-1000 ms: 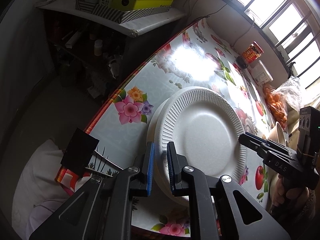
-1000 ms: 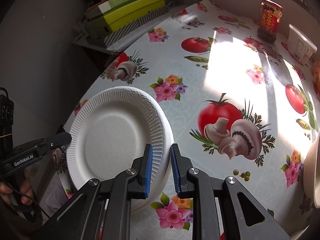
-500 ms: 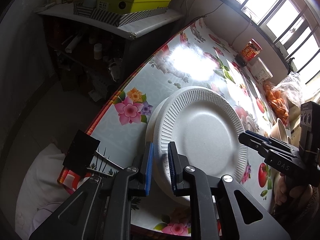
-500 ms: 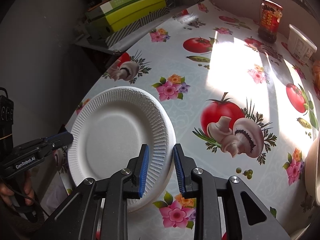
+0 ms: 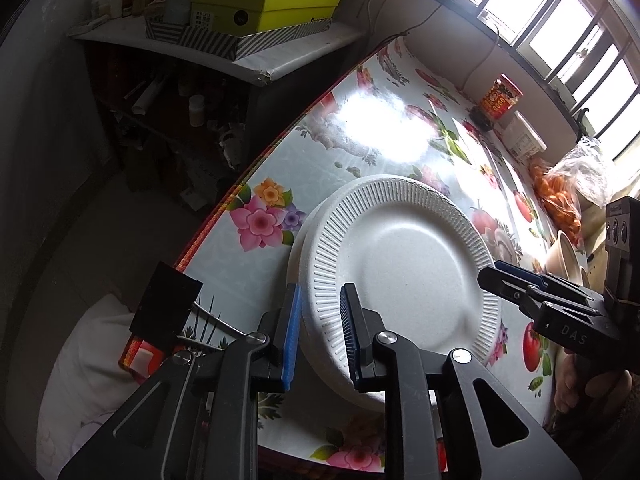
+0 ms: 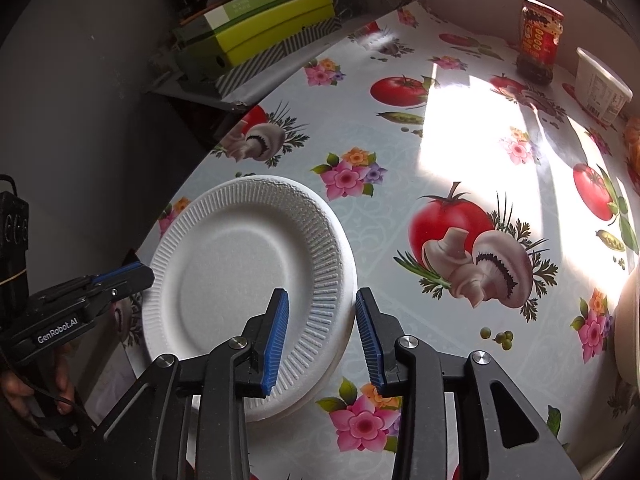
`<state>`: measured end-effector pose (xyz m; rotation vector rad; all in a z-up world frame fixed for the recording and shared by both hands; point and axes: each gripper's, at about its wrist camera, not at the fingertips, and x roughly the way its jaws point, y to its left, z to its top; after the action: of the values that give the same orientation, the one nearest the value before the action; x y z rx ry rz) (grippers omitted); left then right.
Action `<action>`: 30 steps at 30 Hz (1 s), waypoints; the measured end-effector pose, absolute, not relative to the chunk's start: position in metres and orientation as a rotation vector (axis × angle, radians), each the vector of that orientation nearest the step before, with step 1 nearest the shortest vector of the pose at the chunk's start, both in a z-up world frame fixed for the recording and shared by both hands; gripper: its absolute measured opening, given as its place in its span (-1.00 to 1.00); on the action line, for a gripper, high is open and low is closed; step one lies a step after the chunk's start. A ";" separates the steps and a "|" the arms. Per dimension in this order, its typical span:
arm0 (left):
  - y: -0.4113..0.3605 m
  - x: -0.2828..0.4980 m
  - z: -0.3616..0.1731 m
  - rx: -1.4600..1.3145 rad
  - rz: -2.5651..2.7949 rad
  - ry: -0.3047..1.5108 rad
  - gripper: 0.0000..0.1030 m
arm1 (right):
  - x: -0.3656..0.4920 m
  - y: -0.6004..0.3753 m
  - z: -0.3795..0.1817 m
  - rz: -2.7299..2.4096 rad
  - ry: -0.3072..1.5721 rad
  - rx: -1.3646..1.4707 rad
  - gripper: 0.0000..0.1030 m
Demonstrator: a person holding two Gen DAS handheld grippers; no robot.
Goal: Organize plates and bowls
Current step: 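Open the right tool to release its plate while the left tool opens on its plate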
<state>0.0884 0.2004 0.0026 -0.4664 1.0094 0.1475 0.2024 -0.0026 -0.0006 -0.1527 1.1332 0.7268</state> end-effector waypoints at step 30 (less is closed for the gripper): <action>0.161 0.085 0.029 -0.327 0.128 0.943 -0.59 | 0.185 -0.021 0.016 0.683 1.041 -0.084 -0.23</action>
<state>0.0845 0.1613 0.0288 -0.3272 0.9433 0.1278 0.1846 -0.0209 0.0160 -0.0841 1.0413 0.6830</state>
